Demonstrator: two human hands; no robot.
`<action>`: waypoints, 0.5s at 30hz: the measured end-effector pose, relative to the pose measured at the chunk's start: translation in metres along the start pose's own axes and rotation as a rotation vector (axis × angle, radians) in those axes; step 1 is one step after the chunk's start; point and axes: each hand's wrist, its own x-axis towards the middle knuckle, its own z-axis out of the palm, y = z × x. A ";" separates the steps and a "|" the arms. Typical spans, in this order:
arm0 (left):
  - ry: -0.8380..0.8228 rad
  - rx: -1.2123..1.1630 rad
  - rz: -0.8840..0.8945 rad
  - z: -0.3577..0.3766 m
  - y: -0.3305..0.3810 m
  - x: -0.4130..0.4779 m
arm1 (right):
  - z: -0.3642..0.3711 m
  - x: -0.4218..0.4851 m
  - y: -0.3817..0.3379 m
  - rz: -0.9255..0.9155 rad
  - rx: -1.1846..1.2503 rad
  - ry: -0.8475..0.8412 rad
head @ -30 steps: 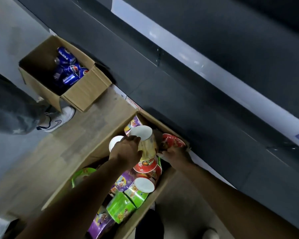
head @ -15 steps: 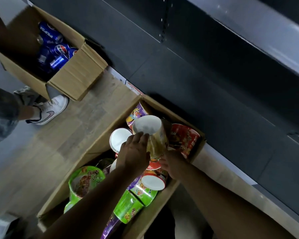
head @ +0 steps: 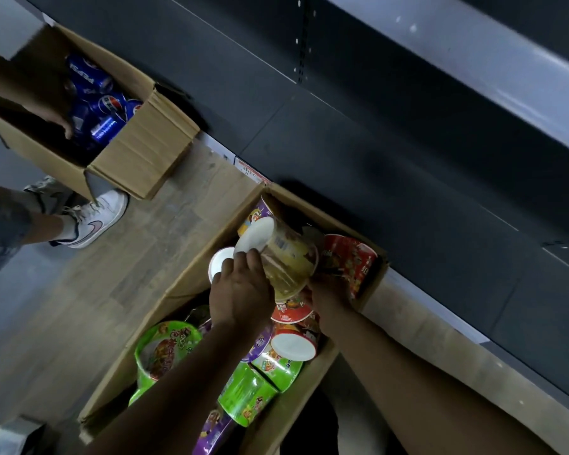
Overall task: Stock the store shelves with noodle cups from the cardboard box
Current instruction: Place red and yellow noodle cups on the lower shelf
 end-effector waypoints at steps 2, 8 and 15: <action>-0.053 0.006 -0.076 -0.008 0.003 -0.002 | -0.007 -0.007 -0.006 -0.109 -0.076 0.080; -0.027 0.006 0.008 -0.032 0.023 -0.004 | -0.030 -0.057 -0.032 -0.634 -0.715 0.137; -0.192 0.048 0.371 -0.042 0.050 0.002 | -0.064 -0.090 -0.038 -0.943 -1.017 0.151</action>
